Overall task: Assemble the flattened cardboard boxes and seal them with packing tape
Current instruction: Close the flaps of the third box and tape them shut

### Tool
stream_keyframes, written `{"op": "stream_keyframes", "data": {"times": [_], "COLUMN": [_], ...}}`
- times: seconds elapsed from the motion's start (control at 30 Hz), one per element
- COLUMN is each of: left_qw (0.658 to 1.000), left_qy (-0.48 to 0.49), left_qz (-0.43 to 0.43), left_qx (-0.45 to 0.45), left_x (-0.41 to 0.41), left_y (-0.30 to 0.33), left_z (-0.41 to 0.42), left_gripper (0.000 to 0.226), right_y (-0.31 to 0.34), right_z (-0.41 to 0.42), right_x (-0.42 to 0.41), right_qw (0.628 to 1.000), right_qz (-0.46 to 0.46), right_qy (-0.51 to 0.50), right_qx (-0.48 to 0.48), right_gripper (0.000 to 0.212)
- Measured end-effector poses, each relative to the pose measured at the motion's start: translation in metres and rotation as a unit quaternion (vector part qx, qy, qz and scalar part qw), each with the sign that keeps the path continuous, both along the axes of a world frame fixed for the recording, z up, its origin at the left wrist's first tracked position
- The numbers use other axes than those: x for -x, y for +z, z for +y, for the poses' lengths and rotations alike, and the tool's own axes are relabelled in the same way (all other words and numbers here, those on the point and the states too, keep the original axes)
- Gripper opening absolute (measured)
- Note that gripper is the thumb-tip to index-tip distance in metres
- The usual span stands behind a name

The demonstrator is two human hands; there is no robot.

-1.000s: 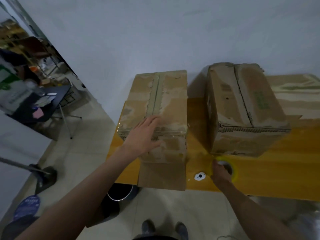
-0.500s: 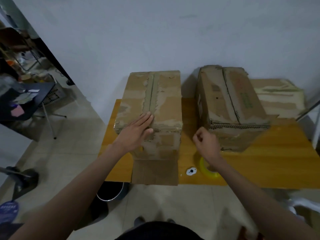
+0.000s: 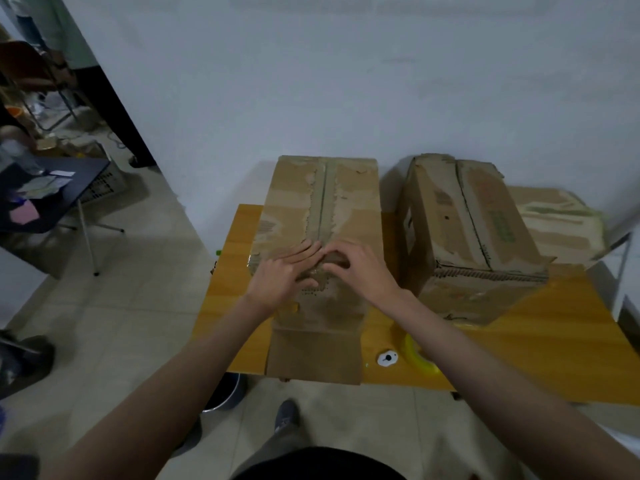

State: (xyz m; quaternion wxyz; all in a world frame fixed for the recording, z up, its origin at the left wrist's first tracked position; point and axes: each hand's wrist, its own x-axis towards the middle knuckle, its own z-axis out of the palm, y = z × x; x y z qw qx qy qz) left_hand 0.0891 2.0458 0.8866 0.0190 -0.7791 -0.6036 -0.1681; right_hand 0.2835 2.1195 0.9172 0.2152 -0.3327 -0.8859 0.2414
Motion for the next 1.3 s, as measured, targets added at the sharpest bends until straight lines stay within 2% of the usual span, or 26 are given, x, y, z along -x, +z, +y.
{"op": "stream_keyframes", "data": {"times": [0.13,0.23,0.37,0.47,0.6,0.7,0.83,0.9,1.07,1.3], "left_qw": [0.998,0.992,0.994,0.993,0.991,0.993,0.996,0.993,0.983,0.974], "left_qy": [-0.034,-0.034,-0.024,-0.037,-0.046,-0.04,-0.013,0.001,0.019,0.027], "left_qz": [0.059,0.119,0.098,0.099,0.113,0.107,0.08,0.089,0.116,0.132], "left_qx": [0.011,0.009,-0.038,-0.059,-0.055,-0.04,0.033,0.076,0.14,0.184], "left_x": [0.016,0.021,0.021,0.024,0.022,0.019,0.017,0.022,0.039,0.055], "left_y": [-0.001,-0.011,-0.026,-0.023,-0.022,-0.012,0.009,0.015,0.025,0.03], "left_z": [0.006,0.009,0.004,0.006,0.006,0.009,0.033,0.056,0.117,0.191], "left_gripper": [0.086,0.084,0.072,0.065,0.059,0.056,0.067,0.071,0.058,0.058], "right_y": [-0.011,-0.015,-0.028,-0.038,-0.044,-0.028,-0.002,0.004,0.013,0.011], "right_z": [0.002,-0.003,-0.015,-0.019,-0.018,-0.013,0.009,0.026,0.07,0.135], "right_x": [0.006,0.011,0.019,0.018,0.012,0.009,0.029,0.042,0.065,0.093], "right_qw": [0.998,0.992,0.967,0.962,0.978,0.988,0.981,0.969,0.943,0.934], "right_qz": [-0.032,-0.054,-0.13,-0.096,-0.044,-0.019,-0.1,-0.166,-0.291,-0.335], "right_qy": [-0.015,-0.027,-0.066,-0.065,-0.033,-0.039,-0.059,-0.069,-0.078,-0.105], "right_qx": [-0.044,-0.106,-0.211,-0.246,-0.201,-0.151,-0.155,-0.171,-0.138,-0.072], "right_gripper": [0.037,0.045,0.056,0.051,0.035,0.036,0.04,0.049,0.055,0.057]}}
